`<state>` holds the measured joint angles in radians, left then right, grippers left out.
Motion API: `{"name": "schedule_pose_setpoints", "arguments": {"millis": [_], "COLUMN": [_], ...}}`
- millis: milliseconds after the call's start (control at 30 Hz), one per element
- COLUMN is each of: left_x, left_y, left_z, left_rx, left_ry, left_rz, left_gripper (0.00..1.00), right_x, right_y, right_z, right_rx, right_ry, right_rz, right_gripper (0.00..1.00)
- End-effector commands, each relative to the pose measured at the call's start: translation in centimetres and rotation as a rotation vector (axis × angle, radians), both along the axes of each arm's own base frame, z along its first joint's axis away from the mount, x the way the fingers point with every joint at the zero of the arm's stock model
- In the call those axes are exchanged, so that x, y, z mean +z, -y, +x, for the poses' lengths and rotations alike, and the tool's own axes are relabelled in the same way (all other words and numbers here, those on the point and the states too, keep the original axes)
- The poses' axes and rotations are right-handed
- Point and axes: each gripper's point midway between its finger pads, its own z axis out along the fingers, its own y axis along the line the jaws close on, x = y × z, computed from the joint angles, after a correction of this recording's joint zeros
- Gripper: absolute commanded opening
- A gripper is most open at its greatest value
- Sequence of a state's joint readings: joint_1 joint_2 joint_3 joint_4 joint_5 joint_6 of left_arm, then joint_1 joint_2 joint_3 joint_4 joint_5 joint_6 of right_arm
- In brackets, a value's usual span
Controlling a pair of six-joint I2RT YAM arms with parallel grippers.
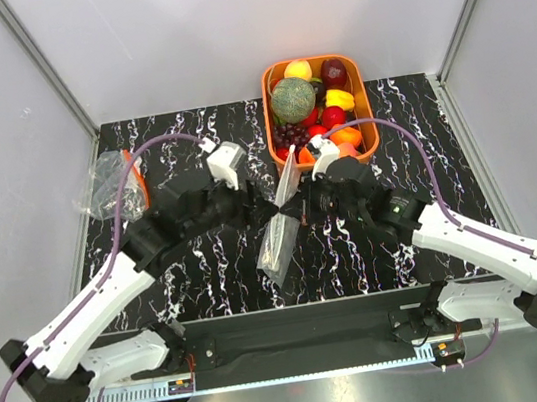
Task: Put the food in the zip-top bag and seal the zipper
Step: Open the zipper of the food storage bag.
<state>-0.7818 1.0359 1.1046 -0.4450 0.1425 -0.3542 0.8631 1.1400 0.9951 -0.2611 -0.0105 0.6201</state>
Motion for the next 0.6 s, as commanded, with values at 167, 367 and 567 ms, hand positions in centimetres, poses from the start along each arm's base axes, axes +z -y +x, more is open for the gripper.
{"name": "schedule_pose_setpoints", "arguments": {"millis": [167,367,567], "left_x": [0.2,-0.1,-0.8], "left_y": [1.4,1.8,2.5], "left_z": [0.8,1.7,1.8], "left_rx": [-0.004,0.035,0.01], "left_ry": [0.014,0.008,-0.013], "left_rz": [0.119,0.122,0.129], "left_gripper": [0.49,0.25,0.14], "right_x": [2.6,2.5,2.6], "right_y": [-0.9,-1.2,-1.2], "right_z": [0.2,0.0,0.1], "right_rx": [0.043,0.055,0.06], "right_ry": [0.051,0.044,0.048], "right_rz": [0.03,0.034,0.033], "right_gripper": [0.0,0.0,0.0]}}
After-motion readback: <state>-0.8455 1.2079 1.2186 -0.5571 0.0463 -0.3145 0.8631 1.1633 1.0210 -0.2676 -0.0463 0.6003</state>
